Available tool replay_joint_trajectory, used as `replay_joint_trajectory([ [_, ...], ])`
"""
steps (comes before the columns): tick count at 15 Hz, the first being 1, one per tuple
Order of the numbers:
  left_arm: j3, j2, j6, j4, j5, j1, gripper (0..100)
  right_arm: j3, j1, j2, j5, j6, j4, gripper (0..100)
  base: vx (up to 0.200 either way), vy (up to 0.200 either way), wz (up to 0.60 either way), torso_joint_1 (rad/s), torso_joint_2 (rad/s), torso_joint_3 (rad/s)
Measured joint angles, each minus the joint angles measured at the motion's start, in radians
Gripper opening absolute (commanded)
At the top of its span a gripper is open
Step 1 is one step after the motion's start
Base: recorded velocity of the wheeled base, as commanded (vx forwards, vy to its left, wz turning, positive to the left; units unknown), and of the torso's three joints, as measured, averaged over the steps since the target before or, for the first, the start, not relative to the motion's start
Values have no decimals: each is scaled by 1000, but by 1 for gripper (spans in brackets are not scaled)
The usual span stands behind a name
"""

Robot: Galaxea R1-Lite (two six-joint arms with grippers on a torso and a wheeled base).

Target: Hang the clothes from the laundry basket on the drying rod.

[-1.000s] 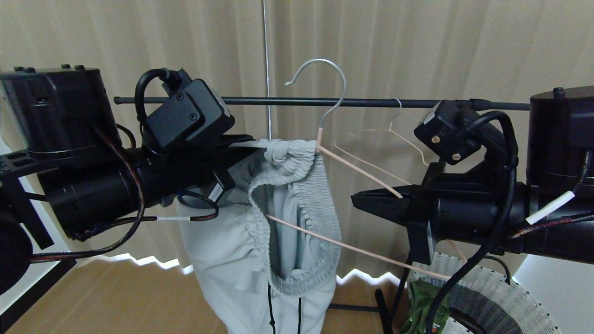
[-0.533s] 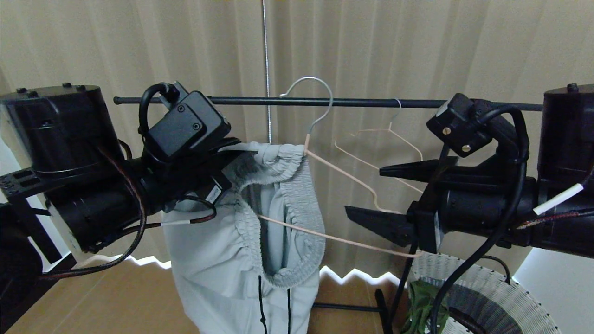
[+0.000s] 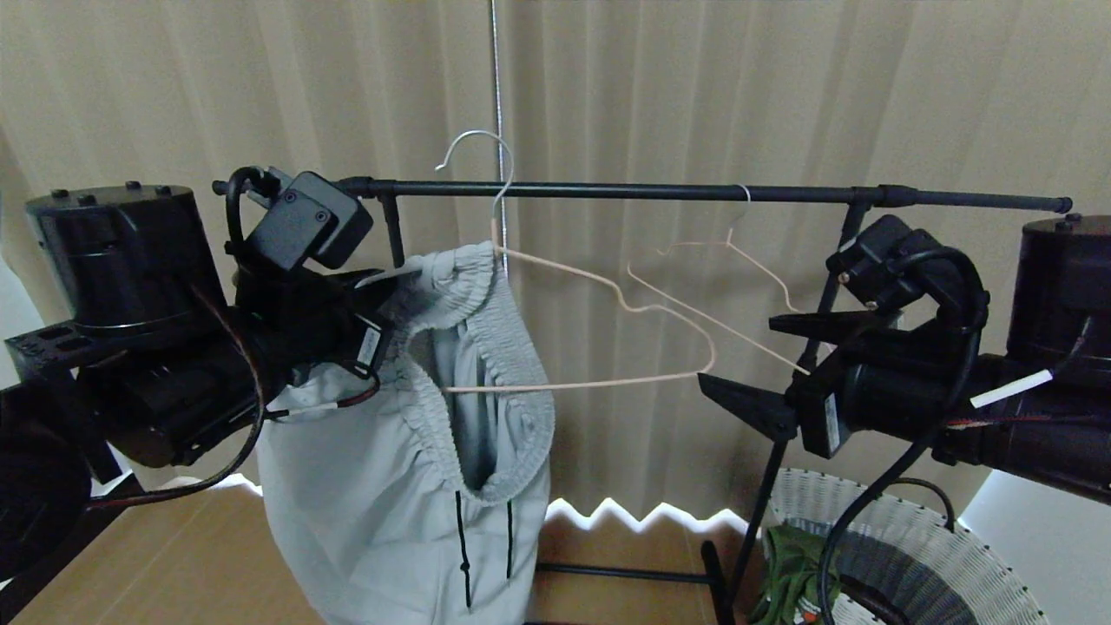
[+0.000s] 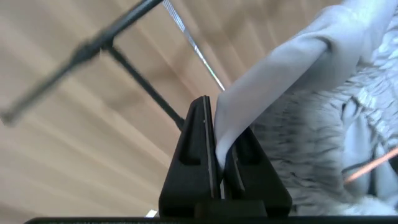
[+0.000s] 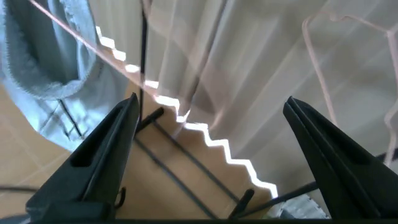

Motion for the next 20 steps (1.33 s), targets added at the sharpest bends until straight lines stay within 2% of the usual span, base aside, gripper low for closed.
replay_joint_trajectory([
  [4,-81,43,-180,3,3,-26,0,37,70,3,3,40,-9,100,0,0,0,0,0,0],
  [6,-110,54,-226,4,3,-56,0,37,112,12,4,74,-23,100,0,0,0,0,0,0],
  [8,-133,59,-269,5,3,-100,0,35,139,38,3,83,-89,100,0,0,0,0,0,0],
  [12,-148,59,-280,0,1,-167,0,31,154,130,-4,83,-237,100,0,0,0,0,0,0],
  [15,-149,48,-279,-3,-3,-195,0,34,151,171,-5,84,-243,100,0,0,0,0,0,0],
  [16,-149,44,-279,-4,-4,-198,0,36,148,178,-5,84,-243,0,0,0,0,0,0,0],
  [20,-149,36,-271,-7,0,-188,0,42,117,181,-18,83,-243,0,0,0,0,0,0,0],
])
